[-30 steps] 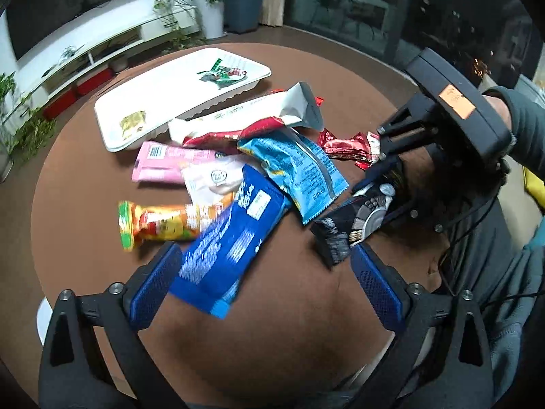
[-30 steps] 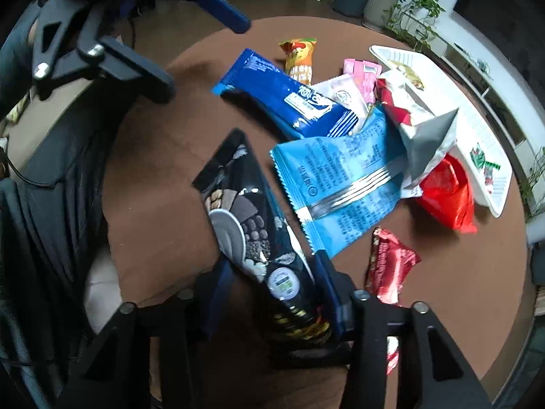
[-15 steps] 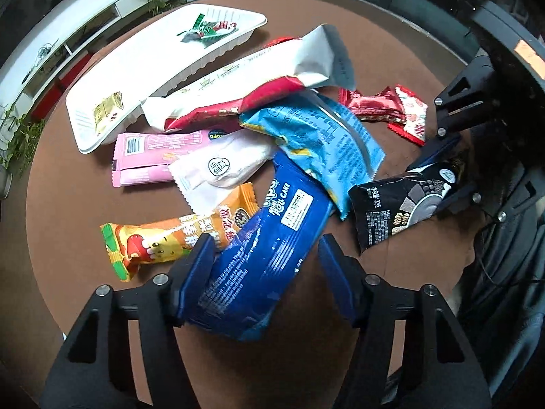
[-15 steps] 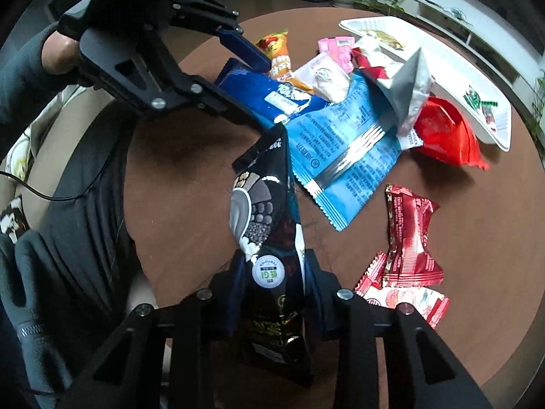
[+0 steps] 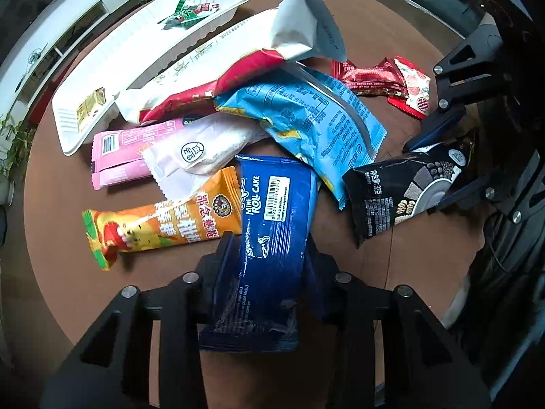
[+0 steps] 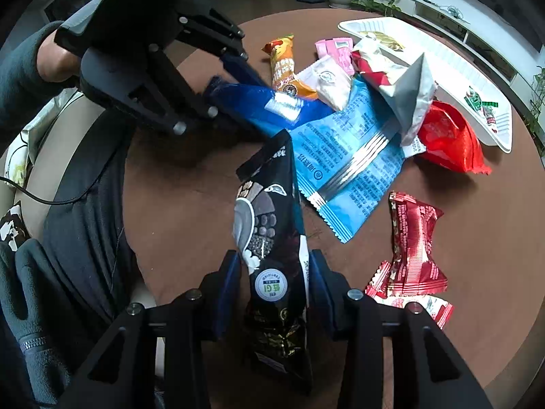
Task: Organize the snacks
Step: 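Grasp the blue roll-cake packet with the left tool while the right tool grasps the black cookie packet, then lift both packets and carry them over the white tray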
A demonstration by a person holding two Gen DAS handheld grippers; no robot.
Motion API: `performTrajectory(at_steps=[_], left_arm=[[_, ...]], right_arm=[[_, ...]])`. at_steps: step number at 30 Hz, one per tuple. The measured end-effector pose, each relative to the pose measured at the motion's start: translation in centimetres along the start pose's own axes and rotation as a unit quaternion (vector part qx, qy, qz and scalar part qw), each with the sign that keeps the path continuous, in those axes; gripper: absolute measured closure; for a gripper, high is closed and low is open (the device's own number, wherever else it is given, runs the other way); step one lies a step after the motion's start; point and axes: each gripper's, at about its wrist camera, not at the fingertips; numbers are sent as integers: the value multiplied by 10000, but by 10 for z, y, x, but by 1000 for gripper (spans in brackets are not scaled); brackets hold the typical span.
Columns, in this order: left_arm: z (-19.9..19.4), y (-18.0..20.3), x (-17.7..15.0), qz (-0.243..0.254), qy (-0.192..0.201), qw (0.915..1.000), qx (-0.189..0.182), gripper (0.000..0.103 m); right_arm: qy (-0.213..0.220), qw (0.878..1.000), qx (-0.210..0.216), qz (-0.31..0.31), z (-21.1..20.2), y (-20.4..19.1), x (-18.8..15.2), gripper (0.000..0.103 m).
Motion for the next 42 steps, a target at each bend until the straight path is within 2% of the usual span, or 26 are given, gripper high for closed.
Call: performTrajectory(at_steps=[4, 8, 15, 18, 20, 24, 27, 34, 42], left_arm=[[0, 0, -2, -100, -26, 9999, -5, 69], [-1, -3, -8, -380, -146, 9991, -153, 68], [-3, 6, -16, -477, -120, 9988, -12, 73], [-7, 17, -24, -521, -58, 9986, -21, 76], [-7, 20, -27, -579, -6, 9983, -22, 77], [-8, 25, -44, -749, 128, 9971, -99, 77], [-11, 23, -56, -930, 279, 9949, -287, 78], [-19, 20, -86, -1441, 658, 9841, -805, 78], [-43, 11, -109, -1951, 1197, 9644, -1325, 78]], right_arm=[[-58, 10000, -40, 27, 2, 0, 5, 56], [-116, 9999, 63, 105, 3, 1, 9, 46], [-210, 9995, -219, 23, 9, -7, 15, 46], [-265, 9986, -450, 25, 11, -11, 19, 58], [-271, 9986, -452, 71, 12, -11, 20, 66], [-276, 9982, -525, 95, 13, -12, 23, 70], [-248, 9982, -530, 153, 13, -14, 22, 74], [9, 9983, -126, 571, 0, -1, 10, 75], [473, 9915, 514, 1095, -23, 15, 5, 75]])
Point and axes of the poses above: each gripper's, at about its wrist camera, not at the fingertips, and z roughly the way its jaws point, y to its right, x to its top, and after that the axes turned 7 degrees about -y, right-handed
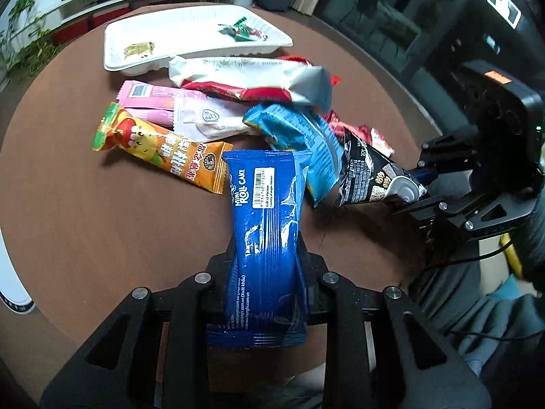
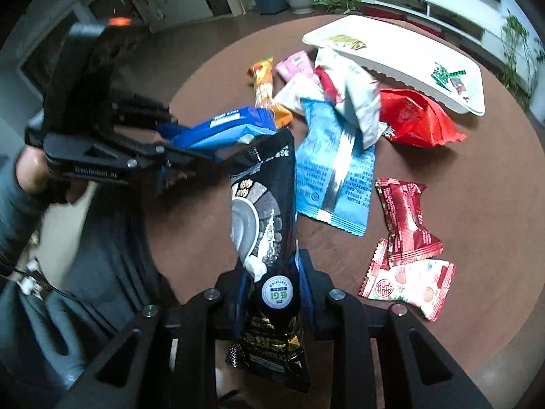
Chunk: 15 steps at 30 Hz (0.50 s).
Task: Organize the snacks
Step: 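Lift both packets and carry them over the white tray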
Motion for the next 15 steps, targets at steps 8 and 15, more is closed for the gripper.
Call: performTrajectory(at_steps=[8, 15], left_arm=[[-16, -11, -5, -436, 353, 9974, -455, 78], [-45, -22, 9, -660, 765, 9921, -738, 78]], right_arm=[[310, 9970, 477, 528, -11, 29, 2, 75], [661, 9909, 589, 1015, -34, 59, -6, 75]])
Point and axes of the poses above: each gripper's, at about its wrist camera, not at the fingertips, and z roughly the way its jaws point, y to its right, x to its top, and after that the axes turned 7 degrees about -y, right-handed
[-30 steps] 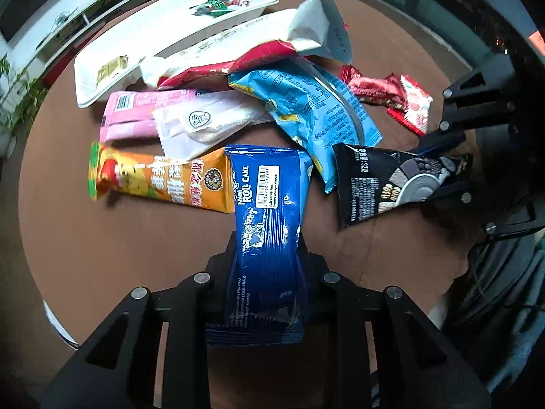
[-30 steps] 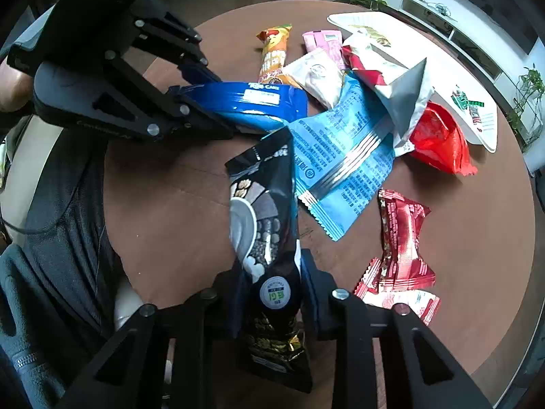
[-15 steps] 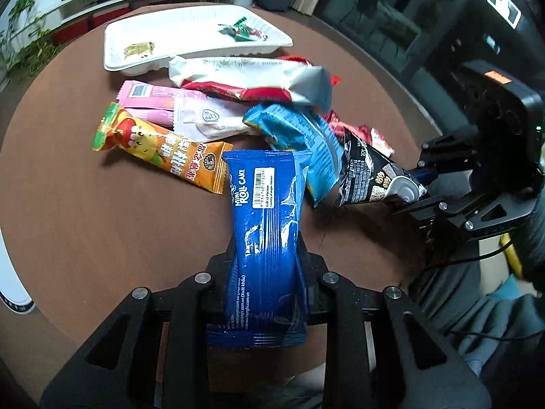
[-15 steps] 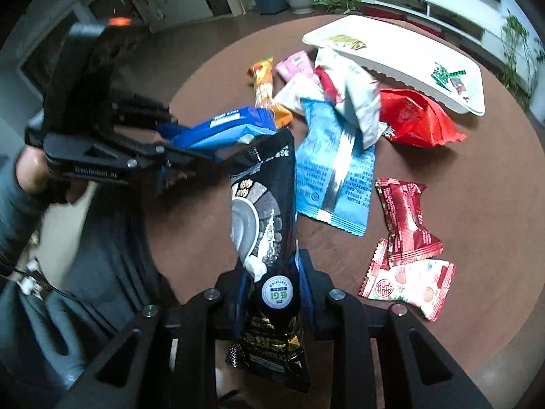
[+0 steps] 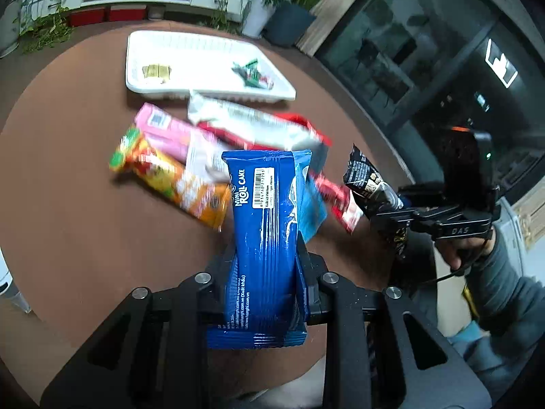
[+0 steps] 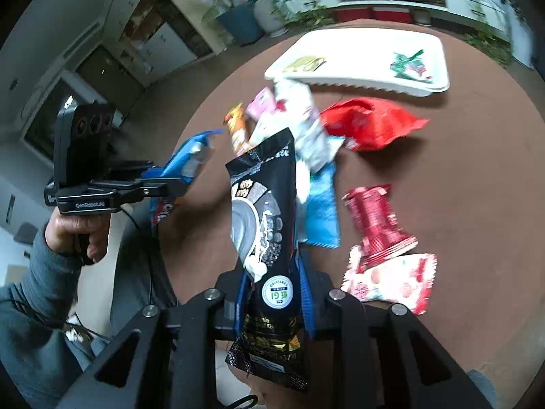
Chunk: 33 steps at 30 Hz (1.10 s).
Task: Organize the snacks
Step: 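Lift both packets and carry them over the white tray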
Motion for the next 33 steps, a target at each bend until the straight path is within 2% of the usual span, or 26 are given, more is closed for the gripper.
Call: performTrajectory(at_steps=[10, 18, 22, 26, 33], left_arm=[[-31, 1, 51, -37, 505, 9987, -80, 78], [-53, -16, 104, -236, 879, 9958, -105, 78], [-64, -28, 137, -402, 1088, 9929, -261, 78], [-65, -40, 170, -557, 1139, 9910, -435, 78], [-52, -56, 218, -614, 960, 9930, -301, 78]], right_arm=[[649, 9969, 13, 452, -47, 25, 17, 75], [1236, 9896, 65, 738, -83, 45, 63, 75], [1427, 9856, 167, 890, -94, 53, 89, 75], [1576, 9809, 399, 1065, -96, 60, 114, 75], [1645, 9775, 575, 1185, -87, 65, 170, 75]])
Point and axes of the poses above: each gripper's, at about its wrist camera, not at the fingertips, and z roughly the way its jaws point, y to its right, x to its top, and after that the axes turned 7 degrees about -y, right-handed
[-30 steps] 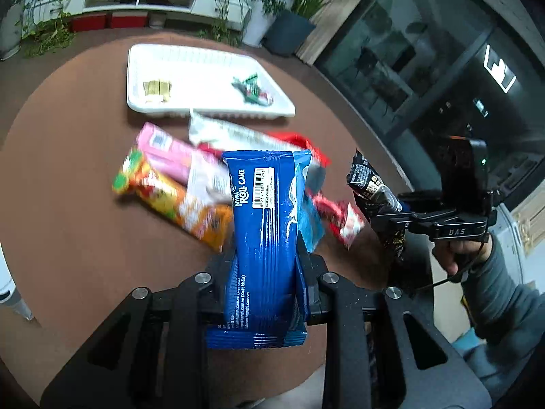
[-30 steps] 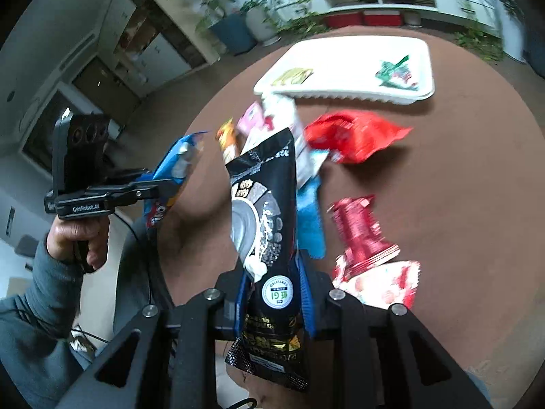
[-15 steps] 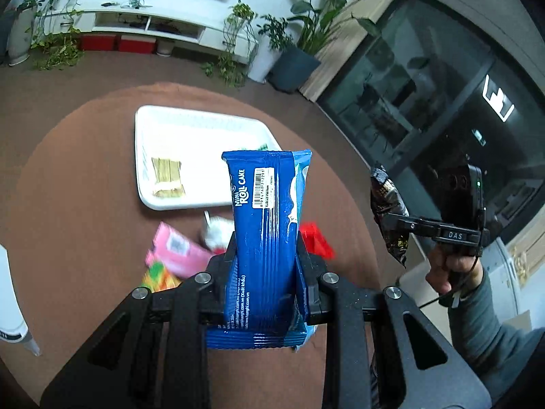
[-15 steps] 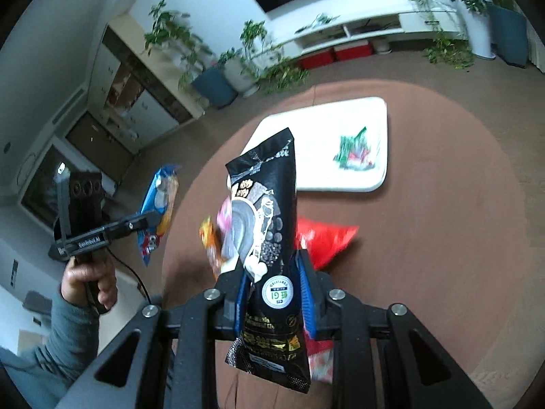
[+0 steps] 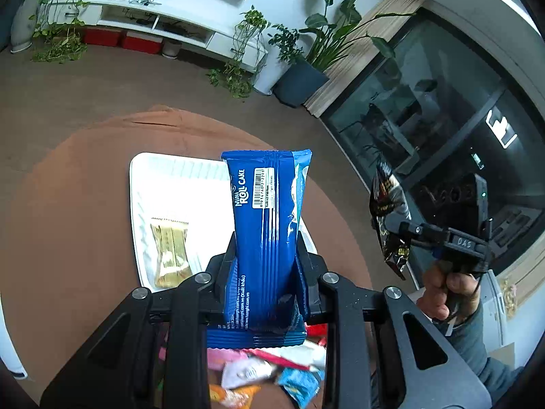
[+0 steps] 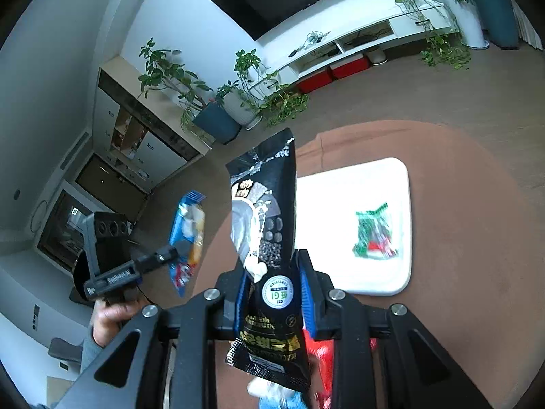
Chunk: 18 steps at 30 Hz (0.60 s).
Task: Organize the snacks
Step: 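Lift both packets and carry them over the white tray, then lower the blue packet into the tray while the right tool releases the black packet beside it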
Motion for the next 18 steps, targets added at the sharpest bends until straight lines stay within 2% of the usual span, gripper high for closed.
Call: performTrajectory(at_steps=[8, 12, 18], left_arm=[[54, -25, 31, -262, -234, 9991, 235, 78], [88, -32, 34, -258, -402, 9975, 527, 78], [129, -51, 39, -388, -571, 9948, 743, 78]], right_arm=[[-242, 9992, -190, 244, 54, 16, 38, 75], [-432, 9976, -371, 387, 84, 28, 43, 75], [-649, 9942, -624, 580, 121, 47, 50, 75]])
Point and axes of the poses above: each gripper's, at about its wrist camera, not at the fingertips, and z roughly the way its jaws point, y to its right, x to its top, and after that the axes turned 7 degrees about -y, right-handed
